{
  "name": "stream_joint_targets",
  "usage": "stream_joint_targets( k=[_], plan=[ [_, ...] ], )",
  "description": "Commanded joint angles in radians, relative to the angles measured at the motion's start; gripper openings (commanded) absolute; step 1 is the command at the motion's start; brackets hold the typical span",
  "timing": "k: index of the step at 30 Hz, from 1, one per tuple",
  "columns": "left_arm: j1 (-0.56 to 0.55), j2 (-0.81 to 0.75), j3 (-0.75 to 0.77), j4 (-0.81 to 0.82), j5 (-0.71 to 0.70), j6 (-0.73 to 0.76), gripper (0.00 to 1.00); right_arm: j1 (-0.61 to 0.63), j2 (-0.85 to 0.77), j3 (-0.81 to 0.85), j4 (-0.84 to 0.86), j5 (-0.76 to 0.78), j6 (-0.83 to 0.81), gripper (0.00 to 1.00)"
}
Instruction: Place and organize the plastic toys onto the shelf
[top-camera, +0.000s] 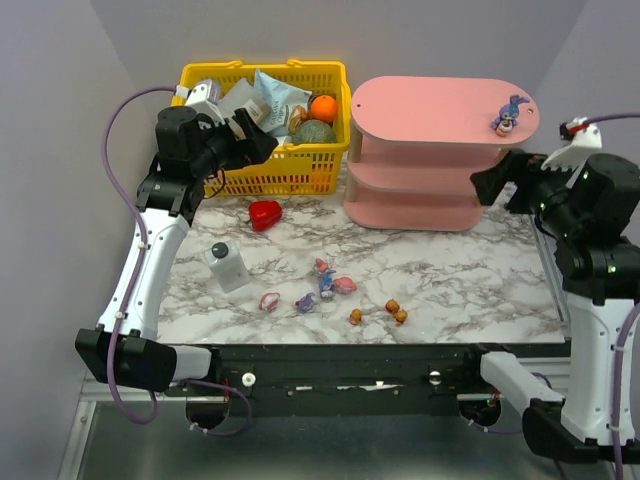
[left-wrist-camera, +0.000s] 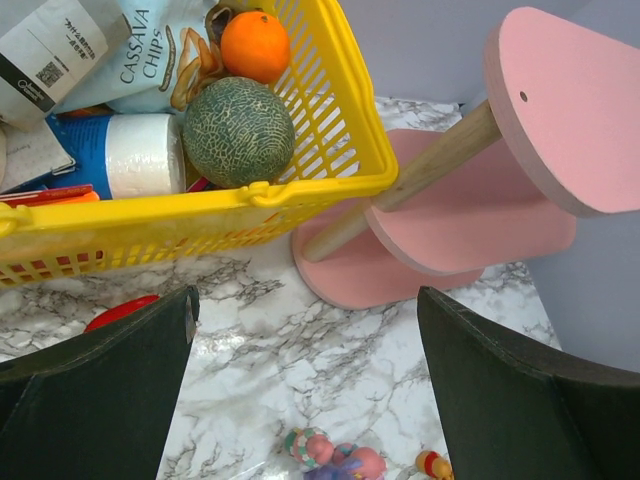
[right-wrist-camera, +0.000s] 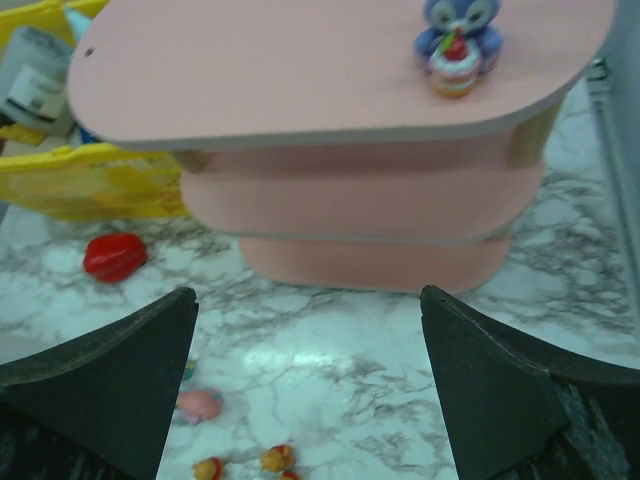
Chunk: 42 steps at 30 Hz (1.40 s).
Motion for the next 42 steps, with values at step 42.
stream_joint_targets(
  k=[42],
  plan=[
    [-0.008, -0.019, -0.083, -0.025, -0.018, -0.012, 0.99, 1.085, 0.543, -0.784, 0.881, 0.339, 0.330, 0.70]
  ],
)
